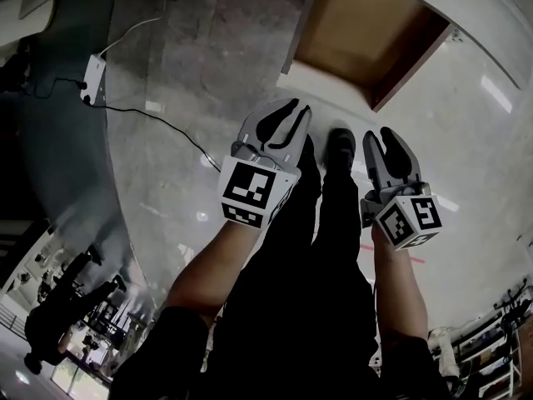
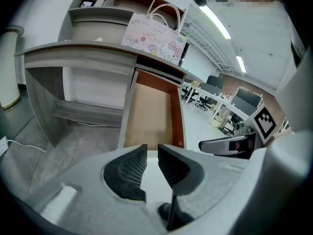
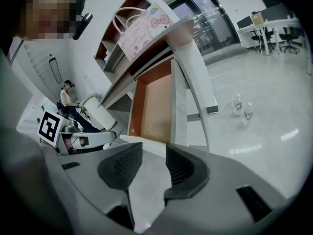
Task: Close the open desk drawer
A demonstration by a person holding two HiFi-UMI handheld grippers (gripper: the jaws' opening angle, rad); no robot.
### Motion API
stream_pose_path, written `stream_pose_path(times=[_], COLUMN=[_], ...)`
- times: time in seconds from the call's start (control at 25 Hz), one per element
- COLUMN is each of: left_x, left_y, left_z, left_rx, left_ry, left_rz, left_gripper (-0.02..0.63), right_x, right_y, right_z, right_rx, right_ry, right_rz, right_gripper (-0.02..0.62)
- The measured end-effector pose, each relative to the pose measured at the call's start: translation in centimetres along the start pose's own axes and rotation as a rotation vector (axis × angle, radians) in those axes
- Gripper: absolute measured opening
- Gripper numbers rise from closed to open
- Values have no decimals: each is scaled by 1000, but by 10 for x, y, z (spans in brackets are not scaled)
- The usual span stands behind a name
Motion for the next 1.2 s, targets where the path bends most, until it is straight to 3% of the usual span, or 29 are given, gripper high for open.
stream_pose_path(times=[0.24,0.44,0.76,0.88,1.2], left_x=[14,20,17,12,19], left_y=[-20,-26,-14,-9,-13], left_z=[-15,-17,-11,-7,3], left_rx=[-21,-22,-3,3,40], left_ry=[-2,-23,-69,-90,-134], left_rz=[-43,-33,-8,3,-4], left_gripper=[52,52,52,52,52], right_x=[32,63,53,40,35], right_y=[-39,-34,-23,-13,-2], right_z=[8,17,14,12,11], right_rx=[122,143,129,113,61], right_ry=[72,76,35,18,36], right_rz=[-118,1,45,96,138], right_gripper=[156,146,120,39,34])
Point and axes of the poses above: the fingertips, and each gripper's own axes: x forward along the fingers, z to its right, y out of its top, the point moved 7 cm from there along -x, backward along the fingers, and after that the axes turned 11 degrees about y, right-handed, at the moved point
